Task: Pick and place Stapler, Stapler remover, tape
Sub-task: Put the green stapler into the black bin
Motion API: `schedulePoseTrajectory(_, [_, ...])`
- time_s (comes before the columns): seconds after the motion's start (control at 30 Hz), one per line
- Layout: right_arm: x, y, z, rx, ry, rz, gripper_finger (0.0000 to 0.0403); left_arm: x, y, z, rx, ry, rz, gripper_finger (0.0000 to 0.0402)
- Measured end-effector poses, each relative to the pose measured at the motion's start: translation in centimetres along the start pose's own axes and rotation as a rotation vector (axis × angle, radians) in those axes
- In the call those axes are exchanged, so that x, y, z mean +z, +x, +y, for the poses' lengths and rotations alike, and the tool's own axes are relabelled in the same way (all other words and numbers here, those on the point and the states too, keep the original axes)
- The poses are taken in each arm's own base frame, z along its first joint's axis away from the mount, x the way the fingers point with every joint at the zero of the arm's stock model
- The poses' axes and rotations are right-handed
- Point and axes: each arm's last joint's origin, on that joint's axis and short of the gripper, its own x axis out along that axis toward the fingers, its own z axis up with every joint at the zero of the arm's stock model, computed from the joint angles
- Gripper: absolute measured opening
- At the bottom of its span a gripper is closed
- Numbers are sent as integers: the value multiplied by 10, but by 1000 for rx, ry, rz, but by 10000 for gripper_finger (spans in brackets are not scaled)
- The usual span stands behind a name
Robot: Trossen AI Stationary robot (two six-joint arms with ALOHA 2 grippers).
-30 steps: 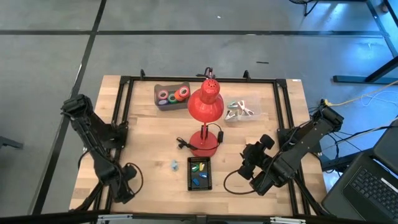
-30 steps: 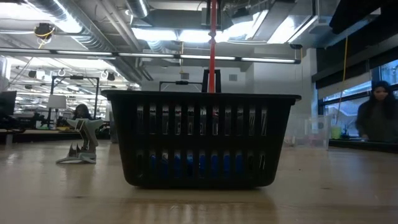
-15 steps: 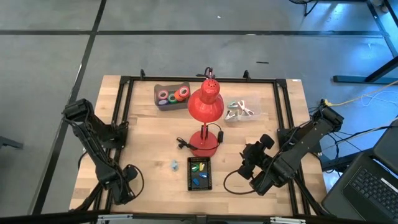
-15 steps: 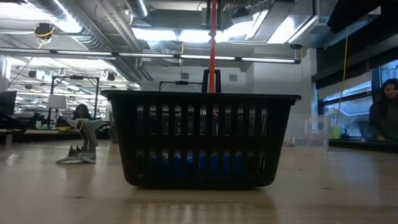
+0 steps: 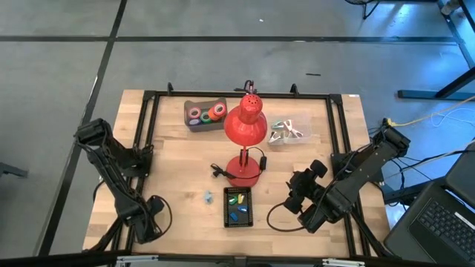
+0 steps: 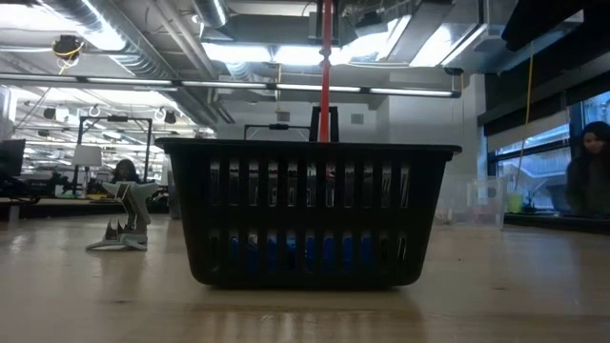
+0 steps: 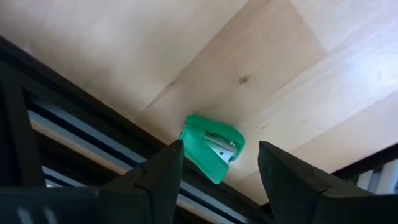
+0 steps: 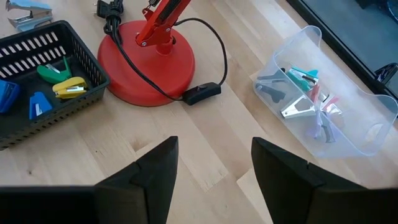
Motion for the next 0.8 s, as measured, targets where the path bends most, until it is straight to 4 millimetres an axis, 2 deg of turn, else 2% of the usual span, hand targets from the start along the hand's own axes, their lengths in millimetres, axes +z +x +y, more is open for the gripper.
schedulePoseTrajectory(0.13, [0, 0, 0, 0, 0, 0, 205, 2, 2, -1, 33, 13, 30, 165])
schedulePoseTrajectory(0.37, [0, 0, 0, 0, 0, 0, 205, -5, -9, -10, 16, -18, 70, 101])
schedulePoseTrajectory(0.53, [0, 0, 0, 0, 0, 1, 205, -5, -8, -11, 14, -18, 67, 64])
schedulePoseTrajectory(0.8, [0, 0, 0, 1, 0, 5, 205, -2, 7, -15, 70, 63, 59, 49])
